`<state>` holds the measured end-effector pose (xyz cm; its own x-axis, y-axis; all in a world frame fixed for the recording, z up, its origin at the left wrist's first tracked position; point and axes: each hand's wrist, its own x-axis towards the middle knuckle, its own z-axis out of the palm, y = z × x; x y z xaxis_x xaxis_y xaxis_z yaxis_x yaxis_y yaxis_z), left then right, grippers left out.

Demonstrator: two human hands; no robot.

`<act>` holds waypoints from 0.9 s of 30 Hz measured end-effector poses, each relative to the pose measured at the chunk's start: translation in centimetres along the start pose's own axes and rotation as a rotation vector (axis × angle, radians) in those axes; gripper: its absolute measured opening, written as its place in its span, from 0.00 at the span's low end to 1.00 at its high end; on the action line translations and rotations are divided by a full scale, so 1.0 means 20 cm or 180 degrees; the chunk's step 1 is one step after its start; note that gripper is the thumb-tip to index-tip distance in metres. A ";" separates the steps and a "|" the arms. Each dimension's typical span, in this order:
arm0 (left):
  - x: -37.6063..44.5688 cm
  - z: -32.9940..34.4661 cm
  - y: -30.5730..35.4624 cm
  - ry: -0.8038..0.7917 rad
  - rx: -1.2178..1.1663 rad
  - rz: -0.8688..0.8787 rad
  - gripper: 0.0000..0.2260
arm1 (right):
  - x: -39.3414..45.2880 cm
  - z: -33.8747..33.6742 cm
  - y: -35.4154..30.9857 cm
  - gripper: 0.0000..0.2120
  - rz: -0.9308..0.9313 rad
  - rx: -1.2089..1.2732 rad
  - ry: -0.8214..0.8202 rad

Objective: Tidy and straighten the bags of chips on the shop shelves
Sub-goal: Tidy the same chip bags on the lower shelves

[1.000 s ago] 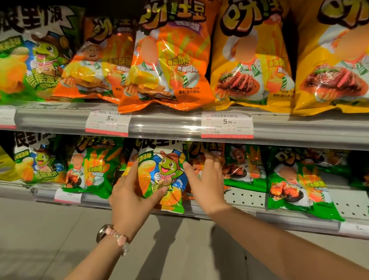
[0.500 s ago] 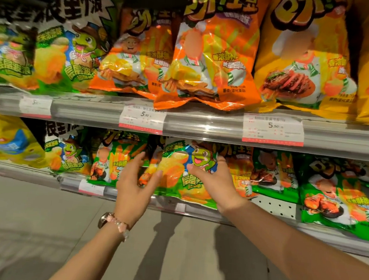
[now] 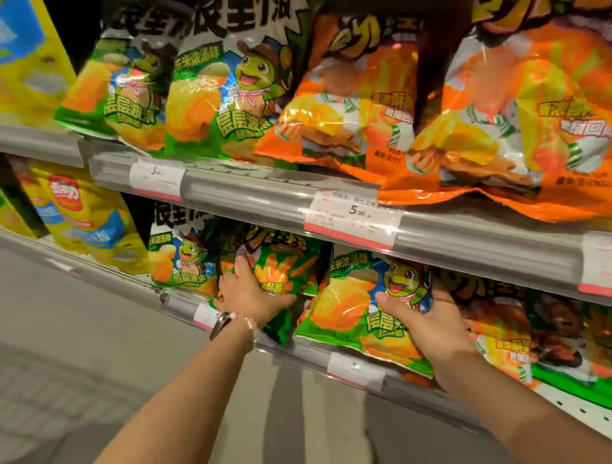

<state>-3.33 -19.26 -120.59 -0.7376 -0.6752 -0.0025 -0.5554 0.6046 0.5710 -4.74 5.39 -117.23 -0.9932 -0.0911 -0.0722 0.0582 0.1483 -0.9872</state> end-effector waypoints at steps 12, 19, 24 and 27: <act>-0.16 -0.18 -0.17 0.0787 -0.0716 0.0112 0.49 | 0.06 0.21 -0.06 0.18 0.0016 -0.0471 0.0314; -0.17 -0.33 -0.30 0.0818 -0.0554 -0.0043 0.49 | 0.20 0.58 -0.05 0.31 0.0321 -0.0760 0.0034; -0.17 -0.36 -0.31 0.0872 -0.0823 0.0019 0.47 | 0.29 0.77 -0.01 0.36 0.0449 -0.1268 -0.0103; -0.18 -0.35 -0.29 0.0818 -0.0985 0.0054 0.47 | 0.35 0.82 0.00 0.41 0.0554 -0.1592 -0.0289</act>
<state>5.27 -23.32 -118.08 -0.6040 -0.7735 0.1921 -0.3732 0.4874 0.7894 -9.97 -11.39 -120.00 -0.9592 -0.1050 -0.2626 0.1440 0.6179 -0.7730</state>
